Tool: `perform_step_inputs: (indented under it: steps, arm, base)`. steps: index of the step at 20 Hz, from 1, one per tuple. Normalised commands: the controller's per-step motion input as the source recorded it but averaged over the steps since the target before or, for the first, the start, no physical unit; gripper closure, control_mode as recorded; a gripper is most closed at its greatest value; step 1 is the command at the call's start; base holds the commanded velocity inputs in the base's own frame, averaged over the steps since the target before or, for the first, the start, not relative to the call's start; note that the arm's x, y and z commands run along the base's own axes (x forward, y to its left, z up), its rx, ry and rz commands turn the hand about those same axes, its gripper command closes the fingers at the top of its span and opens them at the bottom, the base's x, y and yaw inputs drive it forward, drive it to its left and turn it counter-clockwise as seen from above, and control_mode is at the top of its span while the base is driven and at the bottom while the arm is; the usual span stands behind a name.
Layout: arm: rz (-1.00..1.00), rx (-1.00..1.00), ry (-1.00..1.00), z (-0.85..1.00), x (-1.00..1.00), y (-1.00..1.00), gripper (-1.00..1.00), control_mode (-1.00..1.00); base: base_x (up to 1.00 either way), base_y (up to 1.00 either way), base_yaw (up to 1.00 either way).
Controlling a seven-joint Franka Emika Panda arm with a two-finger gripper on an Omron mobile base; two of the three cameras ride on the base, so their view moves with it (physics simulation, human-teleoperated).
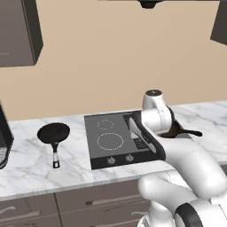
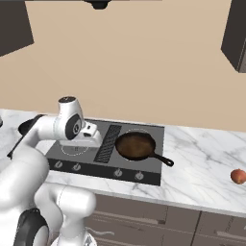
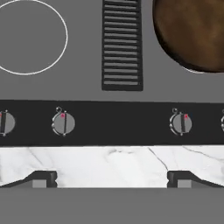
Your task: Place both pans onto different burners. Then place the onion and the chicken drumstick on different pans.
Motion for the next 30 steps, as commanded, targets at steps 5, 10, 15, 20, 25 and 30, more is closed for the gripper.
perform_step_inputs:
  steps: [5, 10, 15, 20, 25, 30]
  arm:
    - [-0.08, 0.02, 0.00, 0.08, -0.13, 0.62, -1.00, -1.00]
    - [0.00, 0.06, 0.00, 0.04, -0.01, 0.58, -1.00, -1.00]
    - [0.00, 0.01, 0.00, 0.00, 0.00, 0.72, -1.00, -1.00]
    - [0.00, 0.02, 0.00, 0.01, 0.00, 0.73, -1.00, -1.00]
    - [0.00, 0.03, 0.00, 0.02, 0.00, 0.71, -1.00, -1.00]
    - [0.00, 0.02, 0.00, 0.02, 0.00, 0.69, -1.00, -1.00]
  base:
    - [0.00, 0.00, 0.00]
    - [0.00, 0.00, 0.00]
    - [0.00, 0.00, 0.00]
    - [0.00, 0.00, 0.00]
    - [0.00, 0.00, 0.00]
    - [0.00, 0.00, 0.00]
